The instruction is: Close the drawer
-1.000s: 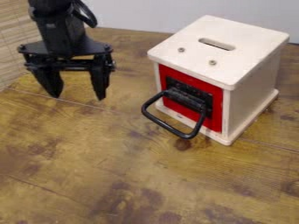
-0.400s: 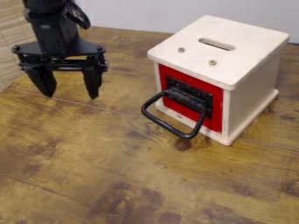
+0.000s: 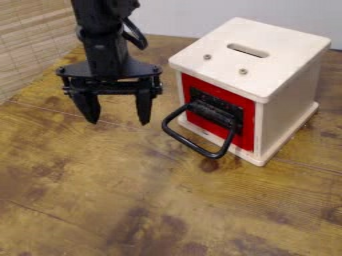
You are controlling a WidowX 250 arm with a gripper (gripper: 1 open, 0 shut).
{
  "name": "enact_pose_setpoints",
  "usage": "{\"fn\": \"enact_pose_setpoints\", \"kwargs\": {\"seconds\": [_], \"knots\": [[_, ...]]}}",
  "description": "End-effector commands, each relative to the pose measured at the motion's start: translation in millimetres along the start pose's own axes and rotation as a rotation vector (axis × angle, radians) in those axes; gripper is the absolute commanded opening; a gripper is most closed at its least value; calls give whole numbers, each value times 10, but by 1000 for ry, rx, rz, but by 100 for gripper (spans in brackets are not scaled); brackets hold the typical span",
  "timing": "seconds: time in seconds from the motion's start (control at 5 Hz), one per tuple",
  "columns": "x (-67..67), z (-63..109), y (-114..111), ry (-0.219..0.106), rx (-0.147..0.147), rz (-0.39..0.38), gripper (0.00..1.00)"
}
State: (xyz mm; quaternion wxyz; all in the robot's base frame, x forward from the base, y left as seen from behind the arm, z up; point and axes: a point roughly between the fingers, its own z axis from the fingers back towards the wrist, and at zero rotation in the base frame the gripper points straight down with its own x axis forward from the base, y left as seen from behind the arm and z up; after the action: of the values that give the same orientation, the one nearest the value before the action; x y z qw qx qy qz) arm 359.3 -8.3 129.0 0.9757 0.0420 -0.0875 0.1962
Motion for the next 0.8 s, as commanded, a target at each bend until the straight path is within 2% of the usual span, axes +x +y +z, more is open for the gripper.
{"fn": "enact_pose_setpoints", "kwargs": {"seconds": [0.0,0.2,0.6], "knots": [[25,169,17,-46,-22,14,100],[6,142,31,-37,-18,21,100],[104,40,151,-18,-8,49,100]]}}
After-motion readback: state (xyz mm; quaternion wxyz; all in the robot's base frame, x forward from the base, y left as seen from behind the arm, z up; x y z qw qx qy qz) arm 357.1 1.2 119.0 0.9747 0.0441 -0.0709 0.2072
